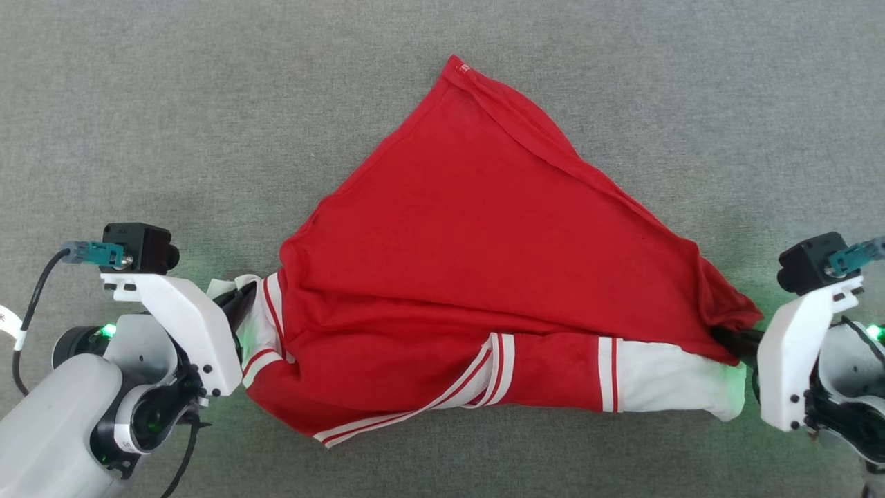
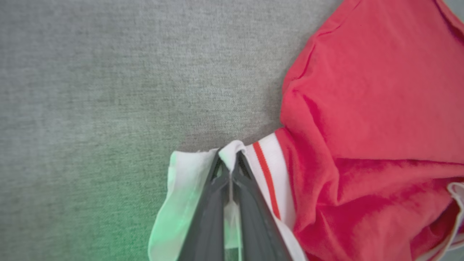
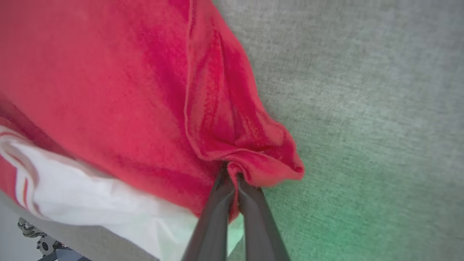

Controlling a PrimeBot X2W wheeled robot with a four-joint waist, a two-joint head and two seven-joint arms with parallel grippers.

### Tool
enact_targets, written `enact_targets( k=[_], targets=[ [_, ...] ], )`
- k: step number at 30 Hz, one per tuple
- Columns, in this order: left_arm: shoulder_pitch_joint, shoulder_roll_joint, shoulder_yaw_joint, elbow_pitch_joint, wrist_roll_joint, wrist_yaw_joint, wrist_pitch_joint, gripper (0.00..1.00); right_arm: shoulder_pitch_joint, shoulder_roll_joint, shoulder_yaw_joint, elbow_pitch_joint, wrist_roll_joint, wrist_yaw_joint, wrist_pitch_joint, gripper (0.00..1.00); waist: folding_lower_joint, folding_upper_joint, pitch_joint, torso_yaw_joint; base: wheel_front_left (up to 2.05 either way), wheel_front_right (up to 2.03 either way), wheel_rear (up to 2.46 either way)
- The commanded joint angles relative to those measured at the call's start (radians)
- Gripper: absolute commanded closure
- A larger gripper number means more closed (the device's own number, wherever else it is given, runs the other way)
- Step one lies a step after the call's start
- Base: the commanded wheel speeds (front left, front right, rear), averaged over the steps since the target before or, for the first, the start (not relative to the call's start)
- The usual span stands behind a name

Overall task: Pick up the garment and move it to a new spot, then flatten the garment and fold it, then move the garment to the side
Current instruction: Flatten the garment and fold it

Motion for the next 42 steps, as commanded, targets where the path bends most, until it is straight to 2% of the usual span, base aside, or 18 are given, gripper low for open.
enact_targets(
  k=[1,2,5,10,15,19,23,30,31,35,42],
  targets=[
    [0.000,-0.011,-0.009,0.009,-0.003,-0.005,0.002,1.00,-0.006,0.007,0.011,0.052,-0.020,-0.006,-0.025,0.30,0.0000,0.0000,-0.002,0.003,0.00,0.00,0.00],
    [0.000,-0.011,-0.011,0.012,-0.002,-0.007,0.001,1.00,-0.012,0.004,0.018,0.068,-0.023,-0.006,-0.038,0.00,0.0000,0.0000,-0.004,0.005,0.00,0.00,0.00],
    [0.009,-0.010,-0.011,0.018,-0.006,-0.010,-0.001,1.00,-0.028,-0.011,0.021,0.061,-0.024,-0.006,-0.065,0.00,0.0000,0.0000,-0.013,0.010,0.00,0.00,0.00],
    [0.022,-0.011,-0.014,0.019,-0.010,-0.014,-0.007,1.00,-0.052,-0.041,-0.018,-0.080,-0.016,-0.004,-0.071,0.00,0.0000,0.0000,-0.028,0.022,0.00,0.00,0.00],
    [0.010,-0.024,-0.031,0.021,0.005,-0.023,0.000,1.00,-0.096,-0.031,-0.059,-0.220,-0.034,-0.003,-0.083,0.00,0.0000,0.0000,-0.032,0.052,0.00,0.00,0.00],
    [-0.013,-0.050,-0.049,0.031,0.016,-0.038,0.005,1.00,-0.184,-0.025,-0.038,-0.238,-0.070,-0.003,-0.131,0.00,0.0000,0.0000,-0.030,0.090,0.00,0.00,0.00],
    [-0.043,-0.084,-0.068,0.049,0.031,-0.056,0.004,1.00,-0.297,-0.023,0.022,-0.170,-0.081,-0.003,-0.184,0.00,0.0000,0.0000,-0.022,0.137,0.00,0.00,0.00],
    [-0.112,-0.171,-0.111,0.094,0.059,-0.105,0.003,1.00,-0.507,-0.045,0.153,0.068,-0.068,-0.003,-0.209,0.00,0.0000,0.0000,0.008,0.251,0.00,0.00,0.00],
    [-0.112,-0.171,-0.111,0.094,0.059,-0.105,0.003,1.00,-0.507,-0.045,0.153,0.068,-0.068,-0.003,-0.209,0.00,0.0000,0.0000,0.008,0.251,0.00,0.00,0.00],
    [-0.148,-0.225,-0.135,0.126,0.063,-0.132,0.000,1.00,-0.608,-0.052,0.215,0.219,-0.052,-0.003,-0.211,0.00,0.0000,0.0000,0.032,0.320,0.00,0.00,0.00],
    [-0.187,-0.289,-0.157,0.197,0.070,-0.179,-0.016,1.00,-0.747,-0.071,0.357,0.469,-0.016,-0.003,-0.193,0.00,0.0000,0.0000,0.070,0.408,0.00,0.00,0.00]
  ],
)
